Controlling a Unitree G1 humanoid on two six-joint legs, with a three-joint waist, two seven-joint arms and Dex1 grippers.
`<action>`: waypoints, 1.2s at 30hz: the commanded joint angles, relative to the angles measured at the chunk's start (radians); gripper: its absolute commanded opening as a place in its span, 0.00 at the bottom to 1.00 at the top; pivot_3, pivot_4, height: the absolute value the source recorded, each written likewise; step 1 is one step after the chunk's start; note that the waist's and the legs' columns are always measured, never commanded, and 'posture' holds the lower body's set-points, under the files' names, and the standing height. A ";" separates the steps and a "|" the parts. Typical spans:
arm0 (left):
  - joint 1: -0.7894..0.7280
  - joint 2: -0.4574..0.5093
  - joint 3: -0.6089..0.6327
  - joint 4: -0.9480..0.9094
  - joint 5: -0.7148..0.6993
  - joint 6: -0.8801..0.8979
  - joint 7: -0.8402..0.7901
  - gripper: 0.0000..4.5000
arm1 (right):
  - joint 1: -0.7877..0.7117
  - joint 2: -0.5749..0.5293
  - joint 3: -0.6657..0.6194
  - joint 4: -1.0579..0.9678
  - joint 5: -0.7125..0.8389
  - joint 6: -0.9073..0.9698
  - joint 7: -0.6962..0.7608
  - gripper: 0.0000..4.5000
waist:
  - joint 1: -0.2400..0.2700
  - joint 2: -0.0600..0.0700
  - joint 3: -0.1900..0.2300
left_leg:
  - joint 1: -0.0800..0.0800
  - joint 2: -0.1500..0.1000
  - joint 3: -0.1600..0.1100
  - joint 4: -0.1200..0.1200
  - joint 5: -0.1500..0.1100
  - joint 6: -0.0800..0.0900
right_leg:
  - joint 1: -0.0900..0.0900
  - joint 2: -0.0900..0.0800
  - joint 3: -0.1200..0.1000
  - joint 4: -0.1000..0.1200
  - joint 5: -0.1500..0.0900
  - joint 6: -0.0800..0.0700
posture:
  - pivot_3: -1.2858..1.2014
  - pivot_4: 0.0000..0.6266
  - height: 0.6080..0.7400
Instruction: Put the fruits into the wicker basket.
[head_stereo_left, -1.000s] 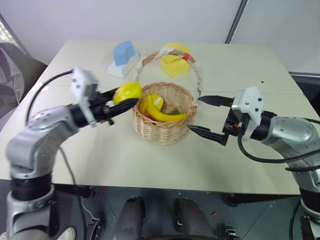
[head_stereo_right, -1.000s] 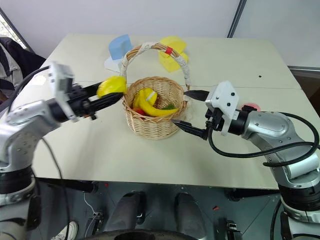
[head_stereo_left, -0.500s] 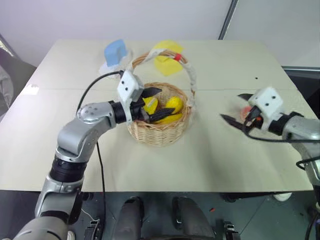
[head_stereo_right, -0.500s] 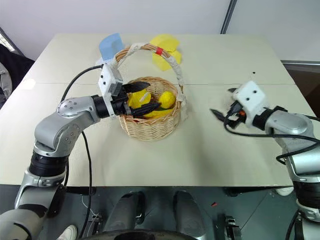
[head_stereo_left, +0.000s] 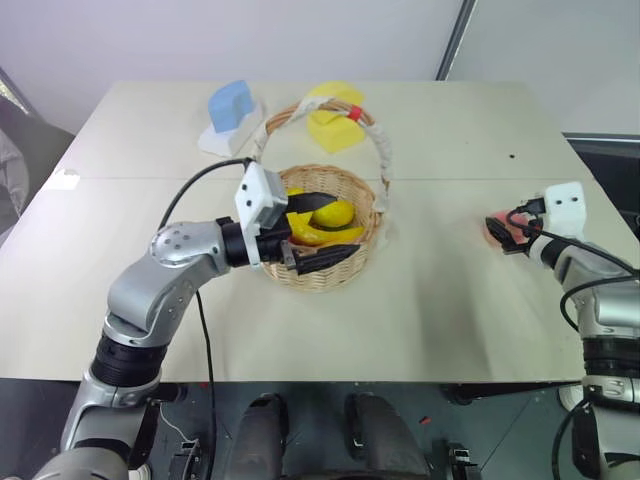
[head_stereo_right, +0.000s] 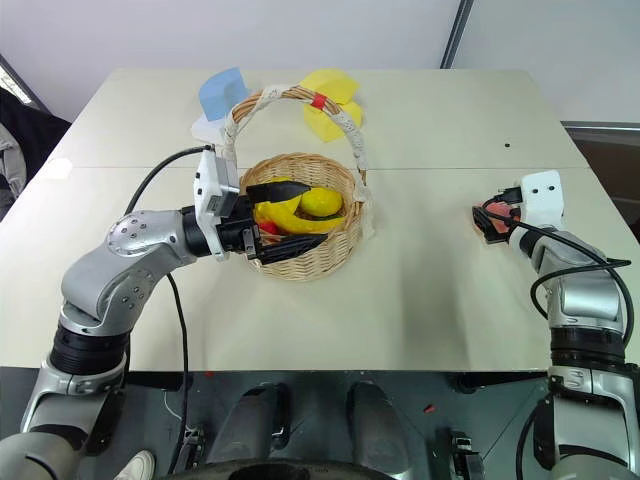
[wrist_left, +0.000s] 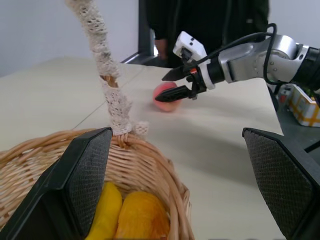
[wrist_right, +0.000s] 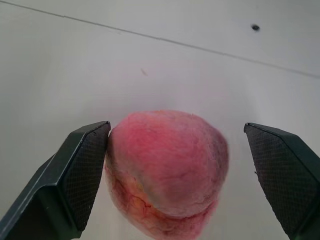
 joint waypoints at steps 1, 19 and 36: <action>0.001 0.003 0.015 -0.040 -0.002 -0.013 0.012 1.00 | -0.026 0.012 -0.038 -0.009 0.026 0.016 0.000 0.88 | 0.000 0.000 0.000 | 0.000 0.000 0.000 0.000 0.000 0.000 | 0.000 0.000 0.000 0.000 0.000 0.000 | 0.52 0.24 1.00; 0.255 0.148 0.328 0.043 -0.063 -0.123 -0.062 1.00 | 0.015 -0.019 0.122 -0.898 0.500 0.239 0.305 0.55 | -0.001 0.001 0.000 | 0.001 0.002 -0.002 0.000 0.000 0.000 | -0.005 0.001 -0.001 0.010 -0.003 0.000 | 0.52 0.24 1.00; 0.271 0.105 0.304 -0.052 -0.128 -0.090 0.029 1.00 | -0.169 0.235 0.393 -0.815 0.203 0.204 0.087 0.99 | 0.000 0.000 -0.001 | -0.007 0.001 0.001 0.000 0.003 -0.005 | -0.014 -0.001 0.000 0.011 0.002 -0.002 | 0.52 0.24 1.00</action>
